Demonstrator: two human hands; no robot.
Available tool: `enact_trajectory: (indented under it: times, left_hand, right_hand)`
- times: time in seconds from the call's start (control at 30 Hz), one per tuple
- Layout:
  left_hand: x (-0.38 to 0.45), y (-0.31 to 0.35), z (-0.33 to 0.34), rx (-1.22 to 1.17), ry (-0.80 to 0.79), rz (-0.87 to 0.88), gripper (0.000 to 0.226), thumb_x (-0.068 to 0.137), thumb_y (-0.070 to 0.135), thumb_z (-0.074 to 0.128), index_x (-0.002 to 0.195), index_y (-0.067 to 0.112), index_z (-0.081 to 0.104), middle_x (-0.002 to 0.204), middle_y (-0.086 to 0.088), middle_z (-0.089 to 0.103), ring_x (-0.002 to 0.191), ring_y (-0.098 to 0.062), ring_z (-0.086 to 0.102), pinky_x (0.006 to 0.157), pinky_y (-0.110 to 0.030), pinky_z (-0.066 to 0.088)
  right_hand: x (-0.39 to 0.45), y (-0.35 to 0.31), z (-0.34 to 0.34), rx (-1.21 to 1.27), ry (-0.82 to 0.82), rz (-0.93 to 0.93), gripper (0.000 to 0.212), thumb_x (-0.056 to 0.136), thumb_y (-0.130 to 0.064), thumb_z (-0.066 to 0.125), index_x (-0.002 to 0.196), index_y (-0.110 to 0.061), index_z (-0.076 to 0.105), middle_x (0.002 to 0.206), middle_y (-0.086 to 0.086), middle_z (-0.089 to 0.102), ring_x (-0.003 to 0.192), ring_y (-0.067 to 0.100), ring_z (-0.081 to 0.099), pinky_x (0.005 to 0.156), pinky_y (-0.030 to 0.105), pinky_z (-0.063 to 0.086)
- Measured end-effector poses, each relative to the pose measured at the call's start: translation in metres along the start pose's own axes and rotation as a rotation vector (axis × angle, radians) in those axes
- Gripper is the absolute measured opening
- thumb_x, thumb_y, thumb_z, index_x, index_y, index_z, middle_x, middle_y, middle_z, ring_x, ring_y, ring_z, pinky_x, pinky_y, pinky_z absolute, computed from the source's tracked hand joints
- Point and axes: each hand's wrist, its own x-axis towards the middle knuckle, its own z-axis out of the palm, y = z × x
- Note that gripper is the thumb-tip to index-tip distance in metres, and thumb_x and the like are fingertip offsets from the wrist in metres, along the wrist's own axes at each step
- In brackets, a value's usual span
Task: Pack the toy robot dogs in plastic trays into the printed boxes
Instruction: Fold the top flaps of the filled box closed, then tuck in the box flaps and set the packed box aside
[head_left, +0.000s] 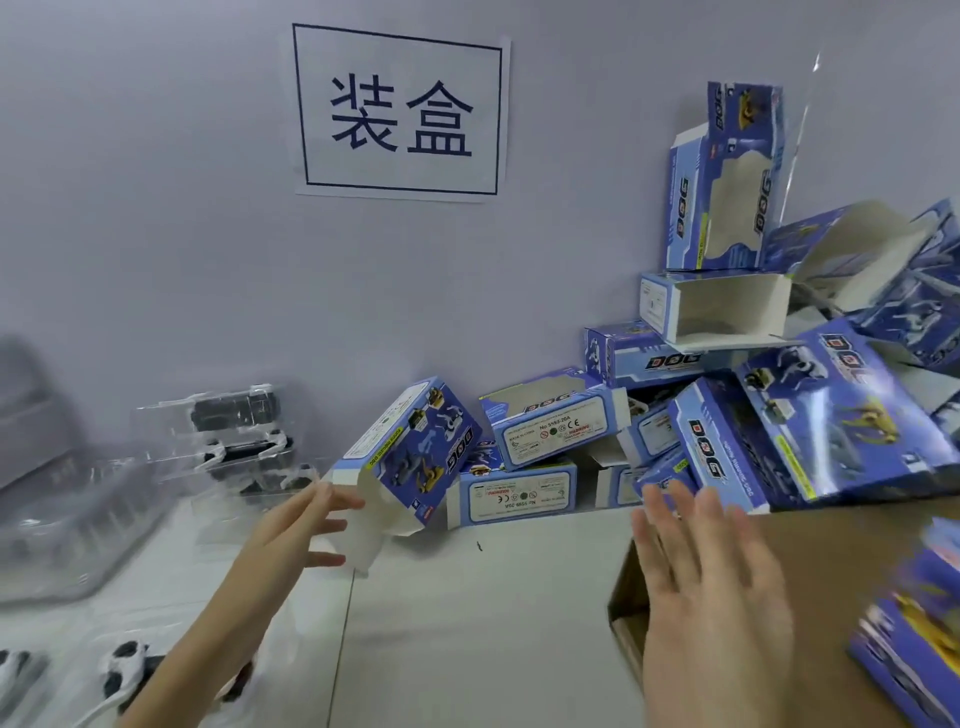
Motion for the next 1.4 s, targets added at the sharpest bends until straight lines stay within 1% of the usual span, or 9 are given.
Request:
enact_trajectory:
  times: [0.2,0.37,0.5,0.67,0.8,0.93,1.13,1.27,1.4]
  left_hand:
    - [0.005,-0.012,-0.005,0.212,-0.013,0.045,0.022,0.108,0.032,0.054,0.105,0.023,0.074,0.112,0.010,0.073,0.112,-0.016,0.065,0.088,-0.032,0.054]
    - [0.008,-0.040,-0.011,1.066,-0.026,0.149,0.033,0.108,0.048,0.045,0.132,0.029,0.058,0.147,0.008,0.051,0.136,-0.017,0.044,0.104,-0.030,0.039]
    - [0.003,-0.050,-0.005,1.396,-0.089,0.070,0.049,0.107,0.054,0.041,0.149,0.028,0.048,0.164,-0.004,0.035,0.148,-0.026,0.037,0.114,-0.035,0.032]
    - [-0.003,-0.047,-0.001,1.462,-0.002,0.223,0.032,0.082,0.042,0.085,0.096,0.015,0.076,0.098,-0.015,0.069,0.085,-0.037,0.068,0.077,-0.042,0.054]
    - [-0.001,-0.046,-0.001,1.562,0.039,0.137,0.039,0.109,0.049,0.031,0.126,0.025,0.056,0.125,-0.003,0.057,0.116,-0.030,0.053,0.096,-0.040,0.035]
    - [0.000,-0.034,0.004,1.496,0.167,0.171,0.035,0.109,0.046,0.032,0.115,0.025,0.059,0.118,0.001,0.060,0.109,-0.029,0.056,0.088,-0.039,0.036]
    - [0.003,-0.015,-0.005,0.569,0.467,0.535,0.041,0.105,0.052,0.043,0.122,0.022,0.063,0.125,-0.001,0.055,0.110,-0.022,0.059,0.093,-0.039,0.050]
    - [-0.004,0.003,-0.005,0.015,0.306,0.568,0.047,0.103,0.068,0.041,0.135,0.035,0.053,0.127,0.006,0.065,0.116,-0.021,0.065,0.097,-0.037,0.054]
    - [-0.011,0.006,-0.001,0.043,-0.017,0.516,0.072,0.091,0.079,0.053,0.150,0.039,0.043,0.148,0.013,0.057,0.136,-0.017,0.056,0.103,-0.033,0.051]
  right_hand:
    - [0.026,0.057,-0.008,-0.759,-0.174,0.056,0.025,0.089,-0.022,0.077,0.109,-0.016,0.063,0.089,0.005,0.077,0.075,0.019,0.077,0.058,0.024,0.059]
    - [0.032,0.128,-0.035,-1.472,-0.612,0.213,0.009,0.095,-0.022,0.073,0.097,-0.025,0.066,0.091,-0.003,0.074,0.076,0.012,0.072,0.076,0.039,0.062]
    - [0.023,0.189,-0.059,-1.899,-1.037,0.164,0.047,0.101,-0.027,0.060,0.143,-0.044,0.045,0.136,0.004,0.045,0.122,0.024,0.055,0.103,0.034,0.048]
    - [0.029,0.227,-0.062,-2.113,-1.297,-0.139,0.089,0.094,-0.004,0.048,0.161,-0.050,0.009,0.133,0.007,0.048,0.123,0.028,0.048,0.104,0.036,0.040]
    - [0.034,0.239,-0.059,-2.087,-1.266,-0.419,0.086,0.089,0.006,0.055,0.161,-0.032,0.027,0.121,0.002,0.064,0.108,0.026,0.062,0.091,0.034,0.046]
    - [0.031,0.222,-0.041,-2.007,-1.132,-0.756,0.046,0.057,0.002,0.095,0.089,-0.023,0.074,0.055,-0.005,0.062,0.046,0.018,0.049,0.047,0.024,0.043]
    - [0.043,0.168,-0.022,-1.415,-1.136,-0.355,0.021,0.099,-0.008,0.066,0.108,-0.028,0.063,0.099,-0.009,0.059,0.089,0.012,0.060,0.079,0.029,0.051]
    - [0.040,0.128,-0.013,-1.255,-1.083,-0.213,0.007,0.107,-0.024,0.055,0.106,-0.030,0.058,0.100,-0.011,0.063,0.092,0.015,0.061,0.074,0.019,0.049]
    - [0.040,0.096,-0.014,-1.030,-0.971,-0.063,0.027,0.104,-0.036,0.046,0.108,-0.012,0.058,0.084,-0.005,0.065,0.071,0.010,0.058,0.062,0.017,0.045]
